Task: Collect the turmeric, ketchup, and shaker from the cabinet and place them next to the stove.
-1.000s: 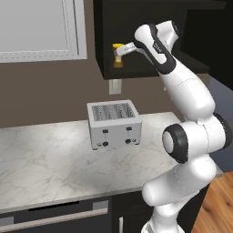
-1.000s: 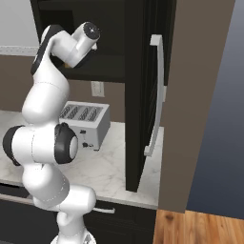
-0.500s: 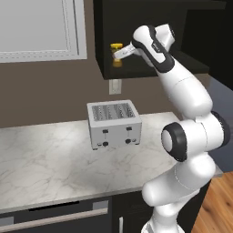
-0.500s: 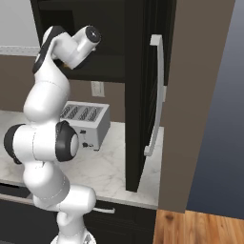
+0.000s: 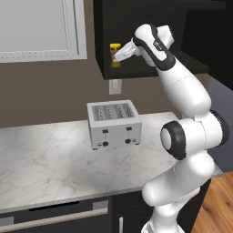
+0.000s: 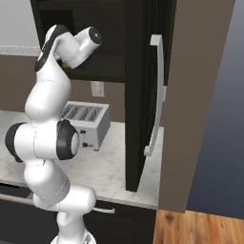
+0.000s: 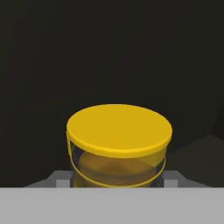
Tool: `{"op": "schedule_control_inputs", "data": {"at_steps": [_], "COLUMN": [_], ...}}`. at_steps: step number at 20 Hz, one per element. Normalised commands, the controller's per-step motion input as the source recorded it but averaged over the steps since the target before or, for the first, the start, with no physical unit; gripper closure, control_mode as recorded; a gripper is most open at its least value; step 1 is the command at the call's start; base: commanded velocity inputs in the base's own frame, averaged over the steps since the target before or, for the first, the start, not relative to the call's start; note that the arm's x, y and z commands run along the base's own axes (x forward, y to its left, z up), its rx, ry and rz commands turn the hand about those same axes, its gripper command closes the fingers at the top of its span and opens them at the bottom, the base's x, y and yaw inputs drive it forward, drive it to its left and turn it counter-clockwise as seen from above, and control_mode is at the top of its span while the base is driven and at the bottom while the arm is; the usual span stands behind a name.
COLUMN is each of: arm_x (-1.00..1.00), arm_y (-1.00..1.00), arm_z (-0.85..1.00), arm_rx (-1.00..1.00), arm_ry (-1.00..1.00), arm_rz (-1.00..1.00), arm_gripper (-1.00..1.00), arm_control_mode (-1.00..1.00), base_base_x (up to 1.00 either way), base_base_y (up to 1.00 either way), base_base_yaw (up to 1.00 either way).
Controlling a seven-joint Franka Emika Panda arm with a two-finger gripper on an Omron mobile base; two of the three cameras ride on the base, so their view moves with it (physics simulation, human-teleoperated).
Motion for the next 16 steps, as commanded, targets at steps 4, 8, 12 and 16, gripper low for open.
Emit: {"op": "schedule_control_inputs", "data": {"at_steps": [4,8,12,16], "arm_x": [0.0,0.0,0.0,0.0], "arm_y": [0.12,0.0,0.0,0.0], "arm_z": [-0.01,0.0,0.0,0.0], "arm_rx": [-0.01,0.0,0.0,0.0], "arm_ry": [0.0,0.0,0.0,0.0], "arm_rz": [0.04,0.0,0.0,0.0], "arm_gripper": [1.0,1.0,1.0,1.0], "arm_control_mode": [-1.0,-1.0,-1.0,-1.0], "base_base_x": [0.0,0.0,0.0,0.0], "base_base_y": [0.0,0.0,0.0,0.0], "base_base_yaw": [0.0,0.0,0.0,0.0]}}
